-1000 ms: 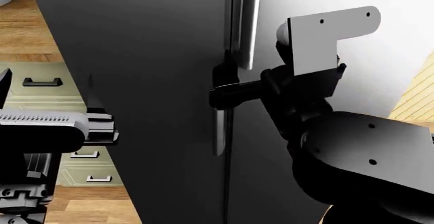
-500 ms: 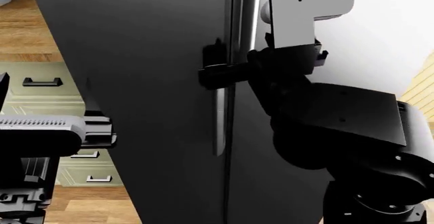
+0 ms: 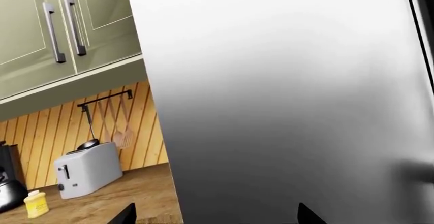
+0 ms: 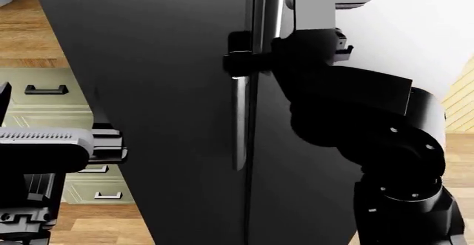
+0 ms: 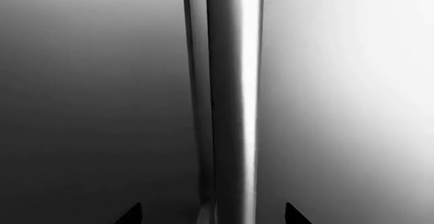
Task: Open the fridge door
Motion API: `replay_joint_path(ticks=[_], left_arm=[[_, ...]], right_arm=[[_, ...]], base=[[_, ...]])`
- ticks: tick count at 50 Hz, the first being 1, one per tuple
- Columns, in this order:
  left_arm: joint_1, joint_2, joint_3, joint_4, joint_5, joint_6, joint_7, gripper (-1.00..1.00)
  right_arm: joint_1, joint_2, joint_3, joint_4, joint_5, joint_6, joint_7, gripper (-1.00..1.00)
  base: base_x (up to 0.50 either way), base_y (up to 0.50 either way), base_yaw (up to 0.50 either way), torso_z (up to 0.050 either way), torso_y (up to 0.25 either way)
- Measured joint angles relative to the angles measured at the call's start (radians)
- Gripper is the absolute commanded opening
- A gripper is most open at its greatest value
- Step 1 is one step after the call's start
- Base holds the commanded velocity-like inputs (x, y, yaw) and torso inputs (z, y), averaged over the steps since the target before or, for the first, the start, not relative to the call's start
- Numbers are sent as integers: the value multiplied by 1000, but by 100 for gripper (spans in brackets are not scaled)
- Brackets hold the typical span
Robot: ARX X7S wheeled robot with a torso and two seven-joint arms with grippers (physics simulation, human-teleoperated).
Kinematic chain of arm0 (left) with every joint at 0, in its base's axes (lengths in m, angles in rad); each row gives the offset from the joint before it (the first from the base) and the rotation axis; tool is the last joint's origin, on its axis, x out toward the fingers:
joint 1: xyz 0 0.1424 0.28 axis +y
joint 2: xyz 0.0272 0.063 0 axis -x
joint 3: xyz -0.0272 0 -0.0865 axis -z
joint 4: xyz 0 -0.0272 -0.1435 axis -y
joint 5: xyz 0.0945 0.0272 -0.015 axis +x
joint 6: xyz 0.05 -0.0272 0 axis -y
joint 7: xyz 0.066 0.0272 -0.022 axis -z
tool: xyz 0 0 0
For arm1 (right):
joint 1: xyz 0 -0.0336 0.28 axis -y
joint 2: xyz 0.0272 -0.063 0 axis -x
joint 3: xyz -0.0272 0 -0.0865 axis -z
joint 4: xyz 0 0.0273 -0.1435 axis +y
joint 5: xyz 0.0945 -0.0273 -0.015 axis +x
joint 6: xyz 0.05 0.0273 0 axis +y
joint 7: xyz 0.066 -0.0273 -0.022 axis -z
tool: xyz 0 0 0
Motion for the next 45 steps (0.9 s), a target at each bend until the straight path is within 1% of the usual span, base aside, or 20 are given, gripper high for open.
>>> replay_joint_path(ticks=[16,17,34,45], left_arm=[[18,-9,-5,-7,-33,11,-29,100],[19,-10,-5,-7,-35,11,-31,100],[18,-21,1,-6,-50,2,-48,100],[10,-25,10,-8,-49,-6,-51,100]], right_arm=[[33,11,-60,175,-91,-99,-84,100],[34,12,-62,182,-95,-103,-87,-100],[43,17,-94,220,-107,-135,-111,-100],[26,35,-91,186,-87,-135,-104,-100]], base=[[0,0,0,0,0],[0,0,0,0,0],[3,0,1,0,0],[1,0,0,0,0]])
